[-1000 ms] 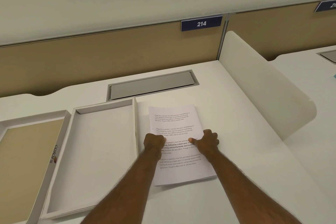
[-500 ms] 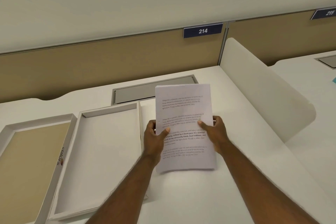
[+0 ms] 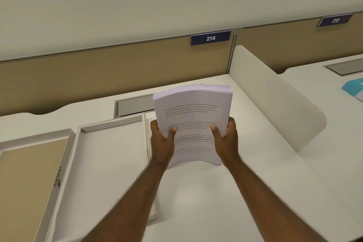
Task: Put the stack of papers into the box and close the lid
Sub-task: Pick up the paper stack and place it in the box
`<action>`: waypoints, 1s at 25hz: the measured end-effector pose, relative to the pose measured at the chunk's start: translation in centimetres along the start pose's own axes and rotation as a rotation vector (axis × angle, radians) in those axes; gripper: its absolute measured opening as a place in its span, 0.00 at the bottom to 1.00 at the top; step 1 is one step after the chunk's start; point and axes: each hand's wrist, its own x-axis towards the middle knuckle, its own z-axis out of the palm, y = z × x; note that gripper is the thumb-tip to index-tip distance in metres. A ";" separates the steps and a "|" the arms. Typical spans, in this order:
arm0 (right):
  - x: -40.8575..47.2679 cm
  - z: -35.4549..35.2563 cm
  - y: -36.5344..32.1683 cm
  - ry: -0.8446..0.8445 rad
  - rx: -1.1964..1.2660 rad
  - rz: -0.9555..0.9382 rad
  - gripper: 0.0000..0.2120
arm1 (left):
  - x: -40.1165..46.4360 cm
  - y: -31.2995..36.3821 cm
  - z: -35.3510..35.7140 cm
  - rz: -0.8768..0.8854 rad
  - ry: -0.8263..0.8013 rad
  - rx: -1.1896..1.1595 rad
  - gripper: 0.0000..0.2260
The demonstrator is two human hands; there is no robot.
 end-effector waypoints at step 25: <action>-1.6 -1.2 1.5 -0.026 -0.334 -0.167 0.28 | -2.0 -1.8 -1.1 -0.010 -0.102 0.334 0.16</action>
